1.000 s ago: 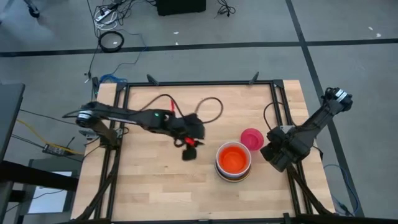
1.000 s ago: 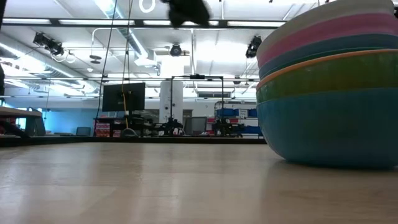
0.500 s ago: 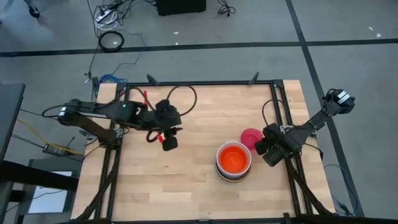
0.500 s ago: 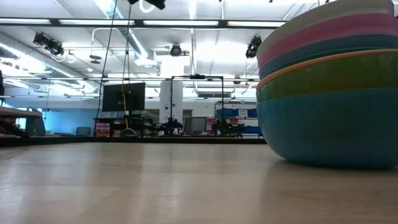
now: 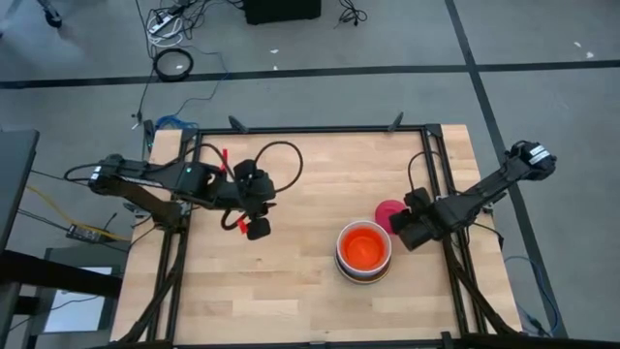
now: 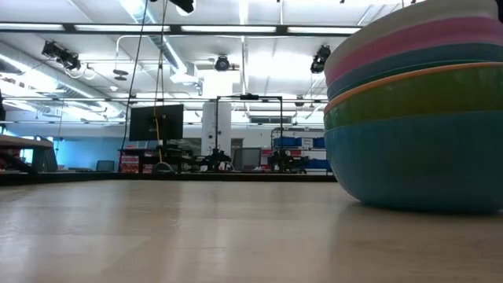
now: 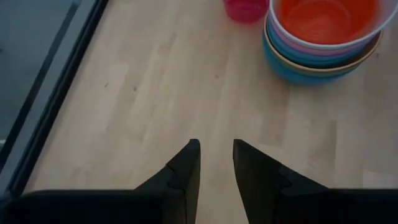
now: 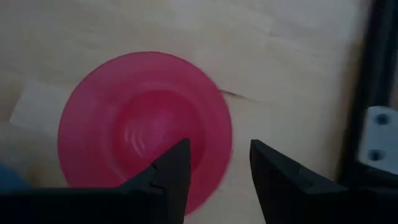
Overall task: Nest bowls inside each other
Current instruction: Stack the red bowl on top of the orange bowl
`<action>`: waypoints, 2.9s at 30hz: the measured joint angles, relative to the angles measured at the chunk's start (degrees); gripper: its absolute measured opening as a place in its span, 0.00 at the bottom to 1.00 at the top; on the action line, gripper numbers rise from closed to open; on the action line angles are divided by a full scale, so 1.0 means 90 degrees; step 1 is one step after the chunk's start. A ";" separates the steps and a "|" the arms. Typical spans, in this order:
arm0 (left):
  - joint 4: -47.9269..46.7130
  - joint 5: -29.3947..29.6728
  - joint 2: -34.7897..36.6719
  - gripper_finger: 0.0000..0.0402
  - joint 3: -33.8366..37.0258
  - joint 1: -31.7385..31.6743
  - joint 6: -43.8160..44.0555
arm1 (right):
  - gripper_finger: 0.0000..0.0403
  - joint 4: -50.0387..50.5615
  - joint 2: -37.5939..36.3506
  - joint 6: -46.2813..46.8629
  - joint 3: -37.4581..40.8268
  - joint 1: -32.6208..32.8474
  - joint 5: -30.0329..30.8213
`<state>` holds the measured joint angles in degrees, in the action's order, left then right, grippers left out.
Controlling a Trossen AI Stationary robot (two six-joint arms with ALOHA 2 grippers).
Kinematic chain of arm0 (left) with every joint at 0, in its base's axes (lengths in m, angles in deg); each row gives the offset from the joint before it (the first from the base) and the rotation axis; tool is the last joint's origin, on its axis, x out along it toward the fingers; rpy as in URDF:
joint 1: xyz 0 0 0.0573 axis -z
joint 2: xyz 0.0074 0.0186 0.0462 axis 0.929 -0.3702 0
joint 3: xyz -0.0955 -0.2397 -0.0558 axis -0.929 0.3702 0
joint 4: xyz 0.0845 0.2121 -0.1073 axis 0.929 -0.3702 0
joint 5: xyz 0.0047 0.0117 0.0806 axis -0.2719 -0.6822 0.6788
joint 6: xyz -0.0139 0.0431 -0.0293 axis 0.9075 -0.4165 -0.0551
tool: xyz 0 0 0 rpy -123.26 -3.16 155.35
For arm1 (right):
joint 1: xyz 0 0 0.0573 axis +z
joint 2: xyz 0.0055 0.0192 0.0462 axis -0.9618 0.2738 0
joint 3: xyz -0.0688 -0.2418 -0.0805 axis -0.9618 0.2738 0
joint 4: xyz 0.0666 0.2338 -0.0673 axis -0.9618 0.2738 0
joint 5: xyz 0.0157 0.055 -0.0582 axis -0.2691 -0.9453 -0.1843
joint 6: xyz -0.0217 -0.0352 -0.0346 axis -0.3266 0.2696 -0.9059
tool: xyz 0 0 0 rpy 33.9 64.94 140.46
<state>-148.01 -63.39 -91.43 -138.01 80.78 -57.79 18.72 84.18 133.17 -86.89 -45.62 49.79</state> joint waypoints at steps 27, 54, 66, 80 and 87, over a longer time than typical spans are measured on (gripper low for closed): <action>-0.0032 0.0138 -0.0001 0.26 0.0000 0.0287 0.0163 | 0.03 -0.2642 0.0002 -0.0406 0.1617 -0.0364 -0.0199; -0.0024 0.0208 -0.0002 0.26 0.0000 0.0289 0.0173 | 0.00 0.0885 -0.0007 -0.0470 -0.1094 -0.0286 0.3165; -0.0027 0.0204 -0.0005 0.26 0.0000 0.0289 0.0173 | 0.00 -0.0293 -0.0010 -0.2748 -0.2458 -0.0120 0.2532; -0.0031 0.0196 -0.0006 0.26 0.0000 0.0289 0.0173 | 0.00 -0.1804 0.0309 -0.3796 -0.2526 -0.0080 -0.0001; -0.0032 0.0177 -0.0005 0.26 0.0000 0.0291 0.0171 | 0.00 -0.1809 0.0641 -0.3794 -0.2526 -0.0082 -0.0792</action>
<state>-148.29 -61.79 -91.47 -138.01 83.40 -56.25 2.44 89.96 99.03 -109.63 -46.36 42.66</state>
